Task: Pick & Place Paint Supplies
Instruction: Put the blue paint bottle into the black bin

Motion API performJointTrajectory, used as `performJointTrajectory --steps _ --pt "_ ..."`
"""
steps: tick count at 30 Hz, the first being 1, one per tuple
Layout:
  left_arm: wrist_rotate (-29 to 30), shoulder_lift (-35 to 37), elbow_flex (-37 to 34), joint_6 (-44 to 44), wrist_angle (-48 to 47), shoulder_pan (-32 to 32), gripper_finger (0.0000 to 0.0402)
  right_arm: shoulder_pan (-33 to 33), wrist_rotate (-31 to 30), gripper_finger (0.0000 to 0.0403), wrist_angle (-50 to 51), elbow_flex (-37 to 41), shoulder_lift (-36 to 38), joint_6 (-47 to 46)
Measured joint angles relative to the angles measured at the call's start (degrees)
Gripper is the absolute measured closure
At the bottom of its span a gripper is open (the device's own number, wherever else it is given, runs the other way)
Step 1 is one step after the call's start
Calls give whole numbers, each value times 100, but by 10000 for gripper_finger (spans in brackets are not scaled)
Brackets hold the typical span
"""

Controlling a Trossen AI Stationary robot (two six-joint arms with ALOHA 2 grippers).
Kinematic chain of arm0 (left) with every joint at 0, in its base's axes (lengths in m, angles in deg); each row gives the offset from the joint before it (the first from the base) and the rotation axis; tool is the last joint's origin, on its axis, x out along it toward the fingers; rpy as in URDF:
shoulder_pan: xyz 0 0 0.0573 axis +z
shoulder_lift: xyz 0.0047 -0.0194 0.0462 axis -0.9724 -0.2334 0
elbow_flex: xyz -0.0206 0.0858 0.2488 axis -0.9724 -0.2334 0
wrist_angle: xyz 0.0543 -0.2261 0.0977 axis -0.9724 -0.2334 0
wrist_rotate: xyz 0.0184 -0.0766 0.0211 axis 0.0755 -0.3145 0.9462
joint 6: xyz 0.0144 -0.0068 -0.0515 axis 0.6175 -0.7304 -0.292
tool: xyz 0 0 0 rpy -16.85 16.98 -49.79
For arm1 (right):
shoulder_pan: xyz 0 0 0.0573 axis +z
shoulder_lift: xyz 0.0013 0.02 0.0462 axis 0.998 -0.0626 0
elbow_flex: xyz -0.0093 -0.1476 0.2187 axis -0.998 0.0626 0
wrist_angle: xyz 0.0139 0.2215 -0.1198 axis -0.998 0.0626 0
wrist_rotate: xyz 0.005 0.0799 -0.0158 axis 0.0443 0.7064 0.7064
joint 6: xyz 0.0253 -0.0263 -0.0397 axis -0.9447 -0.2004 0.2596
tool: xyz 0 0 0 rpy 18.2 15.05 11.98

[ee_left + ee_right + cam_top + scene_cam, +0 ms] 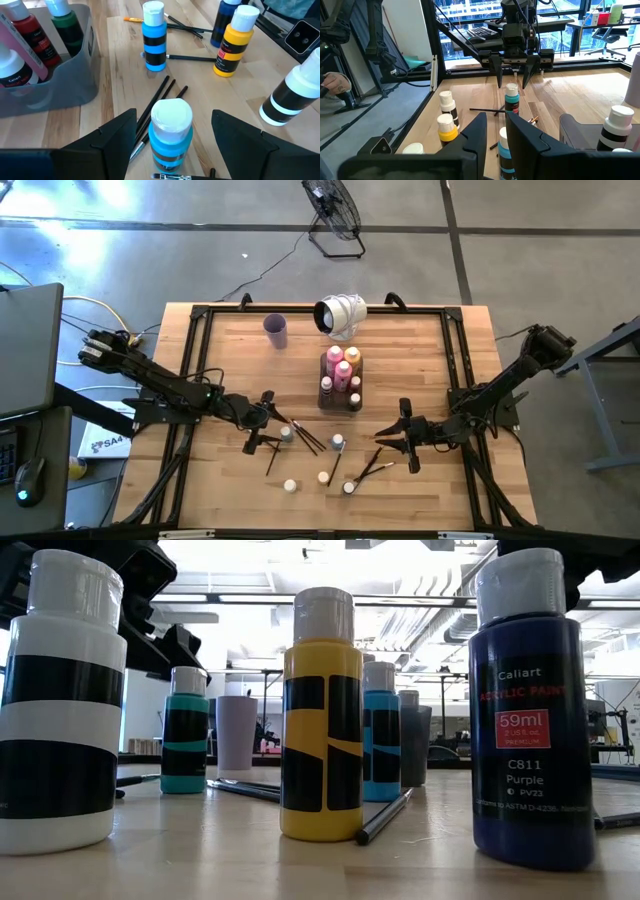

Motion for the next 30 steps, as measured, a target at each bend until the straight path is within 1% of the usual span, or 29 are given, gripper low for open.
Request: performJointTrajectory --steps 24,30 --pt "-3 0 0 -107 162 0 148 0 0 339 2 2 0 2" --pt "-4 -181 -2 -109 315 0 148 1 0 339 2 0 0 20"
